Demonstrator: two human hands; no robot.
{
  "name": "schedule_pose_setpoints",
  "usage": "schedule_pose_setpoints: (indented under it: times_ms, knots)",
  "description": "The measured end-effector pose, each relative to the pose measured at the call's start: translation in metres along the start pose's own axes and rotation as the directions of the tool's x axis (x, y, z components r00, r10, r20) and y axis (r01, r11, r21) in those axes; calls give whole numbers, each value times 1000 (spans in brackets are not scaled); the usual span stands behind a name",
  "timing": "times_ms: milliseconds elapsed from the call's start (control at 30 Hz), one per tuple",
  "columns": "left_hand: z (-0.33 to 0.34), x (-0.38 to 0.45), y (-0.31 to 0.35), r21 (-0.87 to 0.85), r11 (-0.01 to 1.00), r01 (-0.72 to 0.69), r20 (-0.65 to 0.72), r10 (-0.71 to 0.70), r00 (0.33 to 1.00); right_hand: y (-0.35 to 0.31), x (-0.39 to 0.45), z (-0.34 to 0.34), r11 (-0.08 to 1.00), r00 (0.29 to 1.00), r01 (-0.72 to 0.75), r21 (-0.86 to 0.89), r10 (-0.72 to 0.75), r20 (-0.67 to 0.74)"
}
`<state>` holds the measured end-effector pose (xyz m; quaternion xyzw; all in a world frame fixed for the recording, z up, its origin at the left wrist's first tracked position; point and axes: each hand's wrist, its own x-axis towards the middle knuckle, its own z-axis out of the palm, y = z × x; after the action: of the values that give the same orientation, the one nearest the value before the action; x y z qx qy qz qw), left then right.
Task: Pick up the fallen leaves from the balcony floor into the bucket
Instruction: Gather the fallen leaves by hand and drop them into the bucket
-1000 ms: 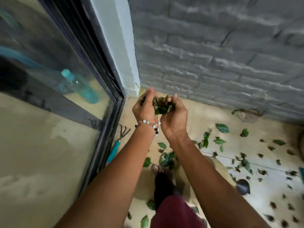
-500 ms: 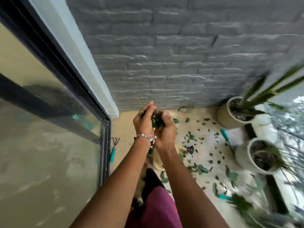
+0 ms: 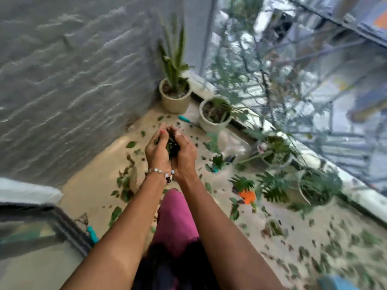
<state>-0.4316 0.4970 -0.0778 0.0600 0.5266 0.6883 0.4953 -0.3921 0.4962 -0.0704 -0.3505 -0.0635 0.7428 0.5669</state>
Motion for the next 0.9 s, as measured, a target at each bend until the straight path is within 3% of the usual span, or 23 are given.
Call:
schedule_pose_setpoints:
  times_ms: [200,400,567,667,733,833,900]
  knots:
    - [96,-51,-74,217,971,95,274,-154,949,-106,-5,-68,951,939,305,54,-291,-181]
    - [170,-126,-158,375,909,183,452,-352,820,-201,-40,-149,842,784,536,61,-469,-406]
    - [233,-205,-228,537,808,244,506,-540,673,-285,-80,-223,751,630,656,81,-484,-608]
    - [274,-256,-279,611,776,158,519,-543,660,-343,-99,-274,699,529,711,79,-457,-715]
    - [305,-292,-318,638,758,133,535,-561,632,-384,-112,-316,674,511,733,97,-450,-732]
    - [348,-354,-378,681,697,224,520,-676,522,-447,-136,-382,611,471,777,149,-408,-782]
    - [365,-396,-415,716,652,247,507,-730,458,-478,-164,-420,560,391,821,112,-407,-825]
